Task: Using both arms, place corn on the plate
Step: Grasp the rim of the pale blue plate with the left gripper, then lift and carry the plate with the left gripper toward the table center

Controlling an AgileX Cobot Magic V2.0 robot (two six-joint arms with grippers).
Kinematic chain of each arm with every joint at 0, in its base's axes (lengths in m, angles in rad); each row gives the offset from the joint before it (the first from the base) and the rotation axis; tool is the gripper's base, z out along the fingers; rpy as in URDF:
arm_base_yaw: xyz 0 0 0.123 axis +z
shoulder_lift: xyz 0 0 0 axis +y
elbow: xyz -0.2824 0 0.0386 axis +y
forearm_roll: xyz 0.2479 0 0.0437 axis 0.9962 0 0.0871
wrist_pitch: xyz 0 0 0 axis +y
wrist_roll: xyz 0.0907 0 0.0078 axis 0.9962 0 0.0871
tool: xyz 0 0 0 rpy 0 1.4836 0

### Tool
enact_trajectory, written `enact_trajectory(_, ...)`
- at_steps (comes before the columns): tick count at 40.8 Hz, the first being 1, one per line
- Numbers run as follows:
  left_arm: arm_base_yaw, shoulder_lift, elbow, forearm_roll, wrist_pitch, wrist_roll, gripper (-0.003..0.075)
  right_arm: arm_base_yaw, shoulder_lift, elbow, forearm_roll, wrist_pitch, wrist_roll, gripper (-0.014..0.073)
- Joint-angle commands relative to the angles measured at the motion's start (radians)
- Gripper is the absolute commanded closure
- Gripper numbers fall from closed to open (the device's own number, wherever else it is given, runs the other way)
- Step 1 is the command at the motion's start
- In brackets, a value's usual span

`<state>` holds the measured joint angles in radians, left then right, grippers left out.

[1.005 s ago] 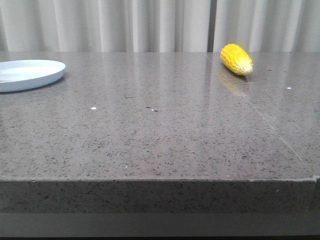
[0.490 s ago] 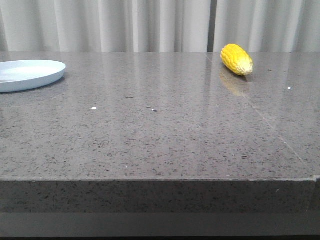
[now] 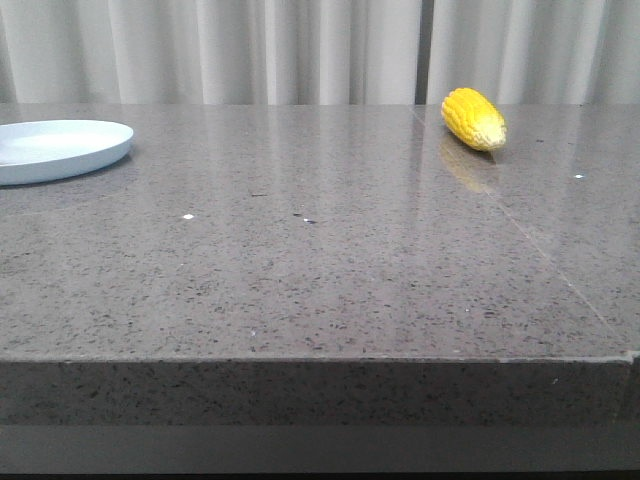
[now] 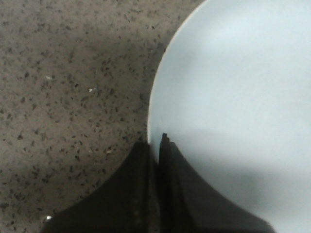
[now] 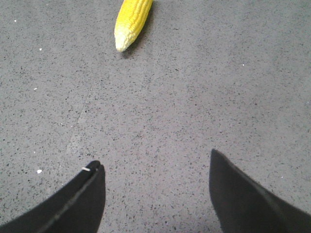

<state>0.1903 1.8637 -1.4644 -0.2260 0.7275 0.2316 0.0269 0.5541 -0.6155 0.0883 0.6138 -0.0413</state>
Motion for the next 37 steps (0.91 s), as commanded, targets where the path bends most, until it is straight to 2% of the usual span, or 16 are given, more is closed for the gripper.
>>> enact_trajectory(1,0.001,-0.057,-0.031,-0.017,-0.034,0.003,0.0741,-0.007,0.012,-0.034,-0.008,-0.07,-0.009,0.0104)
enact_trajectory(8,-0.008,-0.117,-0.031,-0.064,-0.034,0.003,0.0741,-0.007,0.012,-0.034,-0.008,-0.07,-0.009,0.0104)
enact_trajectory(15,-0.071,-0.193,-0.031,-0.082,-0.034,0.005,0.0741,-0.007,0.012,-0.034,-0.008,-0.07,-0.009,0.0104)
enact_trajectory(27,-0.247,-0.244,-0.031,-0.207,0.004,0.005,0.0741,-0.007,0.012,-0.034,-0.008,-0.07,-0.009,0.0104)
enact_trajectory(37,-0.417,-0.239,-0.031,-0.217,-0.028,0.005,0.0741,-0.007,0.012,-0.034,-0.008,-0.07,-0.009,0.0104)
